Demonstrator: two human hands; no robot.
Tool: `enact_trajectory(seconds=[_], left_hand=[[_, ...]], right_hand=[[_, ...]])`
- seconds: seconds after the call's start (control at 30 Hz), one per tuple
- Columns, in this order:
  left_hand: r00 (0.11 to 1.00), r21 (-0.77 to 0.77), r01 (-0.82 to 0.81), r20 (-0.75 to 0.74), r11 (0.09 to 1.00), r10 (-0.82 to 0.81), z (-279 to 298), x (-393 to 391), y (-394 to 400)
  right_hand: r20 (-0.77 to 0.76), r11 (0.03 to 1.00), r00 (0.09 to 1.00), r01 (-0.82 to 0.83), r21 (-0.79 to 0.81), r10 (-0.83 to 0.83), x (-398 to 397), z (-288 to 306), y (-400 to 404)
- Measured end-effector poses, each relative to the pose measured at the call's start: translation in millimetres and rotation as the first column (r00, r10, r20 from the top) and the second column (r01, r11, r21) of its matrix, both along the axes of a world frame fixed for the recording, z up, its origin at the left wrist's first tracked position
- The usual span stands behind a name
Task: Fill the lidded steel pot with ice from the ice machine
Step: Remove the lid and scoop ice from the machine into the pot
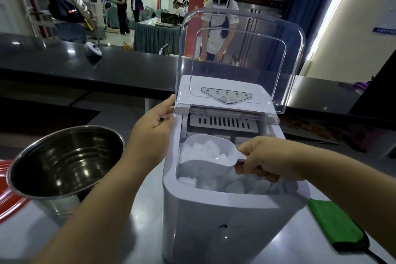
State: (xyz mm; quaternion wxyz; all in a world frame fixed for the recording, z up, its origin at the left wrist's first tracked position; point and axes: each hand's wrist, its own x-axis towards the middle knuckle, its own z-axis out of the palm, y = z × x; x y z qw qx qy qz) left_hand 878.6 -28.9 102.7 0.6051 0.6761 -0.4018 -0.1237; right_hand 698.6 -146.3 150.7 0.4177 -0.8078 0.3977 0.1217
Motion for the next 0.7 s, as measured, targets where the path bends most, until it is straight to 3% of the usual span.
enact_trajectory(seconds=[0.1, 0.27, 0.5, 0.7], left_hand=[[1.000, -0.034, 0.017, -0.023, 0.999, -0.018, 1.4, -0.1, 1.1], [1.000, -0.033, -0.003, -0.025, 0.999, 0.002, -0.2, 2.8, 5.6], [0.974, -0.099, -0.212, 0.066, 0.972, 0.218, -8.6, 9.9, 36.9], [0.911, -0.089, -0.403, 0.060, 0.911, 0.408, -19.9, 27.3, 84.8]], right_hand=[[0.066, 0.997, 0.997, 0.046, 0.061, -0.050, -3.3, 6.5, -4.0], [0.143, 0.998, 0.988, 0.061, 0.029, -0.065, -2.0, 18.4, -6.8], [0.335, 0.995, 0.940, 0.046, 0.083, -0.071, -0.7, 27.5, -0.7], [0.412, 0.969, 0.904, 0.007, 0.246, -0.111, 21.8, 30.1, 22.5]])
